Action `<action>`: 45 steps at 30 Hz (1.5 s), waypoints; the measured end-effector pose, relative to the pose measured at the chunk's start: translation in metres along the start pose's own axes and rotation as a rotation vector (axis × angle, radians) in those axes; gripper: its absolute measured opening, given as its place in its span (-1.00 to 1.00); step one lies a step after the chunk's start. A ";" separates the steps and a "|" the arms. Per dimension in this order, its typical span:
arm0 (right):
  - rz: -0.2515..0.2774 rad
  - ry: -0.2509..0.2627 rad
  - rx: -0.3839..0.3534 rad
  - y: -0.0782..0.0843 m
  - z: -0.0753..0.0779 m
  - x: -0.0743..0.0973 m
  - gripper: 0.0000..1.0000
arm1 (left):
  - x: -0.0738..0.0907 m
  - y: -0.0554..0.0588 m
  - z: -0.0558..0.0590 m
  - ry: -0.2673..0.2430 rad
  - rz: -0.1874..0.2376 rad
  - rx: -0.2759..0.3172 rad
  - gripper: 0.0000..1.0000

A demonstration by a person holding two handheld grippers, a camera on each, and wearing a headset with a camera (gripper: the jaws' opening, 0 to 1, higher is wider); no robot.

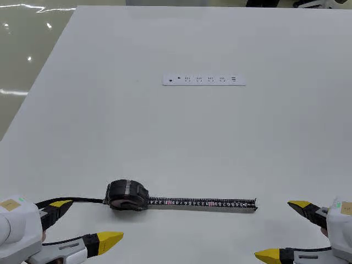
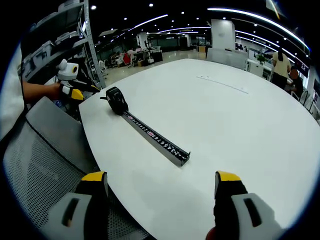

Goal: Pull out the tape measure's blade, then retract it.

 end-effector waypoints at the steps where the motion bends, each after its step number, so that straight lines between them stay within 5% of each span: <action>1: 0.004 0.000 -0.004 -0.001 0.000 0.000 0.77 | 0.000 0.000 0.000 -0.004 0.001 0.001 0.74; 45: 0.049 -0.022 0.003 -0.012 0.002 -0.009 0.62 | -0.028 -0.019 0.013 -0.016 -0.021 0.018 0.65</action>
Point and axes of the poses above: the centre of the closed fingertips' face, and the gripper's own axes: x roughly backward along the fingers, z roughly to its right, y roughly out of its underside, the point moved 1 cm from there along x, roughly backward along the fingers, and after that the axes turned 4 degrees about -z, right-handed, at the moved point
